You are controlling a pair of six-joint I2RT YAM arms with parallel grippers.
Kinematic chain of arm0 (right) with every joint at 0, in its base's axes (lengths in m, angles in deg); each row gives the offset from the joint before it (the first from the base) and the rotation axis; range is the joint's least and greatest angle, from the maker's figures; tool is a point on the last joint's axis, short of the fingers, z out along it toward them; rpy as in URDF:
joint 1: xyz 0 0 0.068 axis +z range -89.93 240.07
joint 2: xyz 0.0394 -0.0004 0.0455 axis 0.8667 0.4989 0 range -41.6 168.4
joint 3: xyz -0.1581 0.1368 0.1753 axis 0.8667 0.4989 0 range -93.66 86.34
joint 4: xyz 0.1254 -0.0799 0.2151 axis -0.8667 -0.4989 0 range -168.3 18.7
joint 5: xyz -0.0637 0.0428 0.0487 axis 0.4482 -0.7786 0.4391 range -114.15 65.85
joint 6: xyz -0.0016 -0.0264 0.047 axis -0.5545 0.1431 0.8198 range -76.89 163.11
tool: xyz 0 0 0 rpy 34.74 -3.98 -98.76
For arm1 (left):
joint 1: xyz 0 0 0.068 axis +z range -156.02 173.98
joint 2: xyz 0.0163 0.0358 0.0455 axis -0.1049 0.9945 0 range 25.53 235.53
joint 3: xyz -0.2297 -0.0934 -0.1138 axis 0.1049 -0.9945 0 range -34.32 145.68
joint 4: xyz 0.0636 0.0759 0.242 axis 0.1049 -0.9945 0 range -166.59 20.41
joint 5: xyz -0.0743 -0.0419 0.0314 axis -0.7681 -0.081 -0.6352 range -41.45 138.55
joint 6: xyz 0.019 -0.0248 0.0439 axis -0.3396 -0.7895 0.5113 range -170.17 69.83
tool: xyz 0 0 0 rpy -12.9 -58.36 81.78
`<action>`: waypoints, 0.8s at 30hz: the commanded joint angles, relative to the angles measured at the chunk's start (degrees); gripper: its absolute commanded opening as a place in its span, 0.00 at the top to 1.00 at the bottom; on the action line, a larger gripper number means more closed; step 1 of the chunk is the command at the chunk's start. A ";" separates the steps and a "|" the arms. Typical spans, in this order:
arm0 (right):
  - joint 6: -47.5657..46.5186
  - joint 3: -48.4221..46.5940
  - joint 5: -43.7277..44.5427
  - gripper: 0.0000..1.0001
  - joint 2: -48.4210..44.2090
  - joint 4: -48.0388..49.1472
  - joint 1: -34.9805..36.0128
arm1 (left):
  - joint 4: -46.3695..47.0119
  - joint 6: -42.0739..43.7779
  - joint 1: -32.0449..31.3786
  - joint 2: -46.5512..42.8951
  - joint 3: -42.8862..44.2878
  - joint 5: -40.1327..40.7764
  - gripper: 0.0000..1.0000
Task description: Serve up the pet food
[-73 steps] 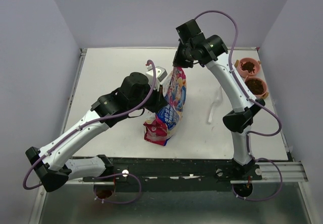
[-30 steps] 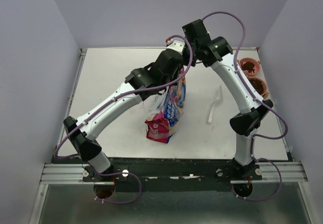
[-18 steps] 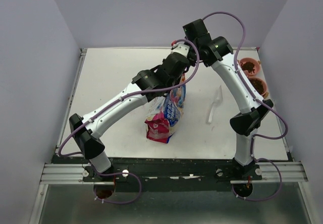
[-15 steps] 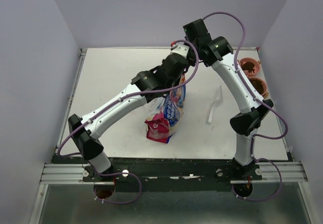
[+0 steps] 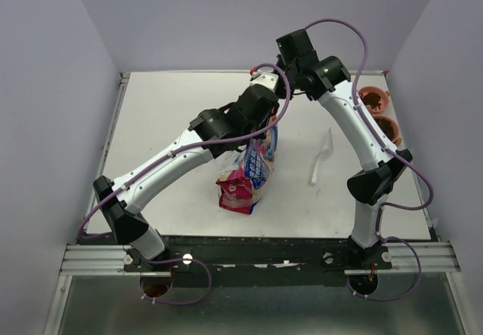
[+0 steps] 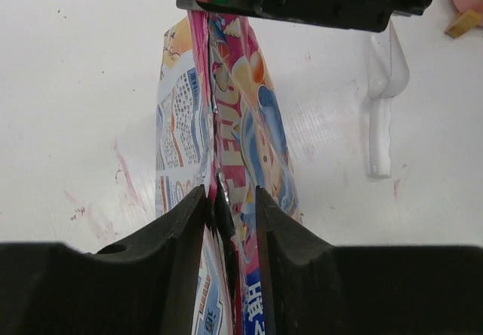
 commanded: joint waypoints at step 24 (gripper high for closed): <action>-1.53 1.97 2.82 1.00 -3.07 8.09 -1.33 | -13.89 -6.16 -4.58 -1.44 1.53 5.47 0.85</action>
